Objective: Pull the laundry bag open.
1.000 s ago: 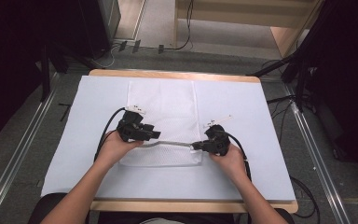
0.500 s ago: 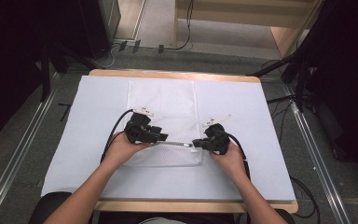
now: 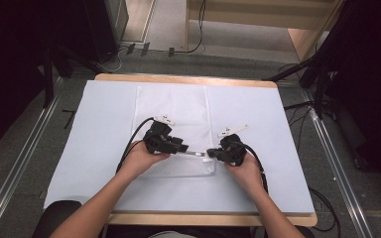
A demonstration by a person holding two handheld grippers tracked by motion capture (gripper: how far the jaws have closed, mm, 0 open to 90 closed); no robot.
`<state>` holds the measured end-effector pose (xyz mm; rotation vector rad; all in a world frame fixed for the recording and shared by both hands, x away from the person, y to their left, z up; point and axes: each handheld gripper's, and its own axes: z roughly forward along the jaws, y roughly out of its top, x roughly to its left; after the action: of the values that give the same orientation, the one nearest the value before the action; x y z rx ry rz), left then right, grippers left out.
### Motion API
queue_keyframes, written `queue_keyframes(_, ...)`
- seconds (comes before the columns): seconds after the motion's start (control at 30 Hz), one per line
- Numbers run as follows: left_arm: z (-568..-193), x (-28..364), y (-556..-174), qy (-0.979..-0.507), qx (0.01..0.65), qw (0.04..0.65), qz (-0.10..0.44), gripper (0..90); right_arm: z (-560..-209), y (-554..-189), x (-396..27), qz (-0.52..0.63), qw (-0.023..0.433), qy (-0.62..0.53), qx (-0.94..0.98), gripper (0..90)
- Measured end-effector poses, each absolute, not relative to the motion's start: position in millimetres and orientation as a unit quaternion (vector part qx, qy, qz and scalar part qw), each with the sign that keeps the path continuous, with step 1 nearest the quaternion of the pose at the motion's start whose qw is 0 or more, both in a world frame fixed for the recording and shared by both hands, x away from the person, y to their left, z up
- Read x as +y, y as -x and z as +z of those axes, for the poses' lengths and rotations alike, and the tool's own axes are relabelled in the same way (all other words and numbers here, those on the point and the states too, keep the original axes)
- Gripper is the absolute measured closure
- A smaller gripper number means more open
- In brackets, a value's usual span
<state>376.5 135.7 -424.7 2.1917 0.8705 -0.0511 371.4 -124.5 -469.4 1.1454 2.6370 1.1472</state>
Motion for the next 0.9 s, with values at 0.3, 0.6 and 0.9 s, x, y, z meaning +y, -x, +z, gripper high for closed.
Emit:
queue_keyframes(0.3, -437.0, 117.1, -379.2, -0.865, 0.338, 0.370, -0.039, 74.8, -469.8, -368.5, -123.4, 0.372, 0.037, -0.362, 0.854, 89.8)
queue_keyframes(0.6, -446.3, 107.8, -383.7, -0.860, 0.345, 0.372, -0.061, 81.5, -470.0, -367.1, -123.0, 0.372, 0.041, -0.365, 0.853, 89.7)
queue_keyframes(0.9, -456.8, 97.1, -386.4, -0.864, 0.344, 0.360, -0.068, 81.5, -469.8, -364.9, -120.4, 0.366, 0.045, -0.361, 0.857, 89.5)
